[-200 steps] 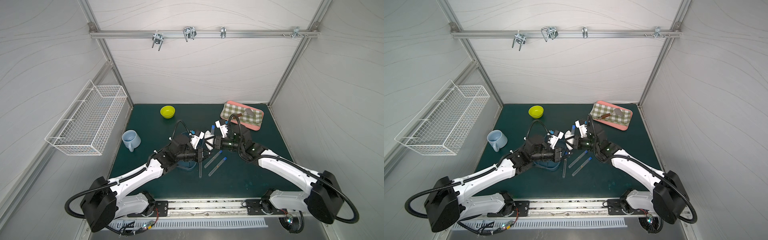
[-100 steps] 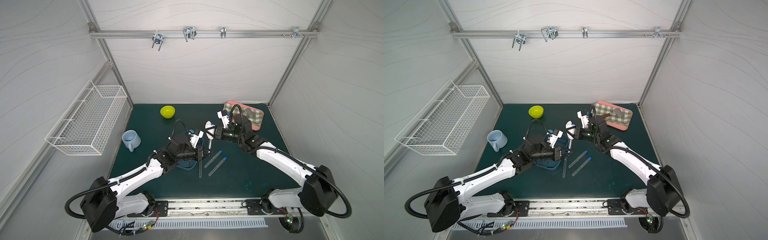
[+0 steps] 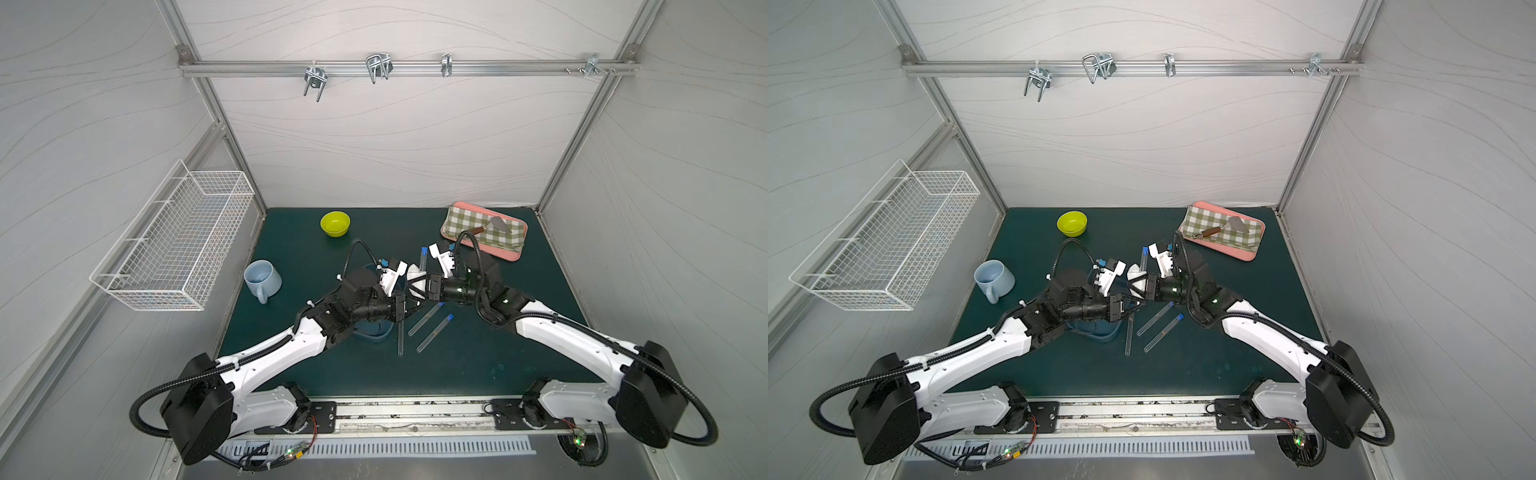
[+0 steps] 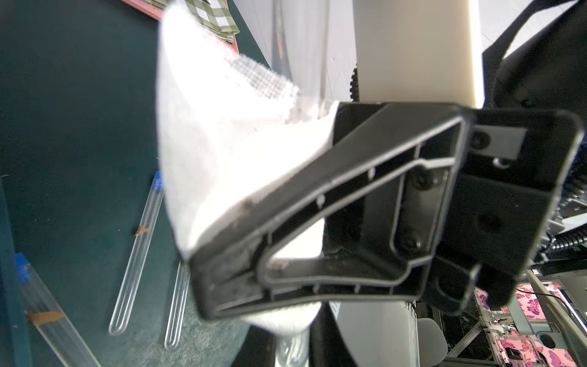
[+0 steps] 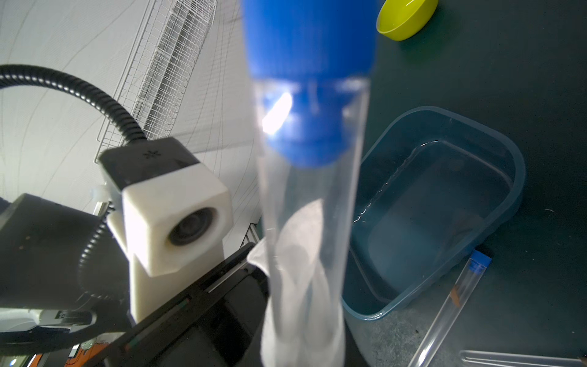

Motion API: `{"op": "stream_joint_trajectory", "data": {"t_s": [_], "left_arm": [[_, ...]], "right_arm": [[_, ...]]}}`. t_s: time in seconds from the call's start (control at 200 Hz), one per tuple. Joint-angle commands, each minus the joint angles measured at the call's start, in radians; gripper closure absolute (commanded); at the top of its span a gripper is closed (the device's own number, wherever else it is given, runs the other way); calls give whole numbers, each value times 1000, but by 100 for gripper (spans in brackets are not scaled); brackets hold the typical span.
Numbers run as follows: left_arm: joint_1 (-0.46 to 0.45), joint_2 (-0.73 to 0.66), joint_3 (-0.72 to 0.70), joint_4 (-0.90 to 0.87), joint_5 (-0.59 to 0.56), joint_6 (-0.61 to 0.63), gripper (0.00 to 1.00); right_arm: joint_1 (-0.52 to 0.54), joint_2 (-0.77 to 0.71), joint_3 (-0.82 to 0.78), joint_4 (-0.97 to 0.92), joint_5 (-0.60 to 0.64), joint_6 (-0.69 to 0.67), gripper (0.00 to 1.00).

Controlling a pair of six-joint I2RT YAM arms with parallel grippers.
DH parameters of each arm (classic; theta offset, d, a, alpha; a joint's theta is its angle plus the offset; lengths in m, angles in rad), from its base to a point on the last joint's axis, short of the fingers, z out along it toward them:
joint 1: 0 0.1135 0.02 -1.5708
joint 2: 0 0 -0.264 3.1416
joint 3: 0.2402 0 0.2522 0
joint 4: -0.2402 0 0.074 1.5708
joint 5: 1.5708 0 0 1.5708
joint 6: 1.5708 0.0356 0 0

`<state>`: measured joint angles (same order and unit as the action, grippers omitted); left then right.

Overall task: Wipe the exteriors of test tubes
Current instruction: Wipe the dirt from the test tube.

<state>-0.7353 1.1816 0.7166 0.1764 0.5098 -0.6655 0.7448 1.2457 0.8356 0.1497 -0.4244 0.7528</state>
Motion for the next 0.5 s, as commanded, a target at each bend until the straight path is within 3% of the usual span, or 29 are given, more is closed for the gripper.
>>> {"op": "stream_joint_trajectory", "data": {"t_s": [0.0,0.315,0.495], "left_arm": [[7,-28,0,90,-9,-9,83],[52,-92,-43,6,-7,-2,49],[192,-232,-43,-118,22,23,38]], "right_arm": [[-5,17,41,-63,26,-41,83],[-42,6,48,-109,-49,-79,84],[-67,-6,59,-185,-109,-133,84]]}}
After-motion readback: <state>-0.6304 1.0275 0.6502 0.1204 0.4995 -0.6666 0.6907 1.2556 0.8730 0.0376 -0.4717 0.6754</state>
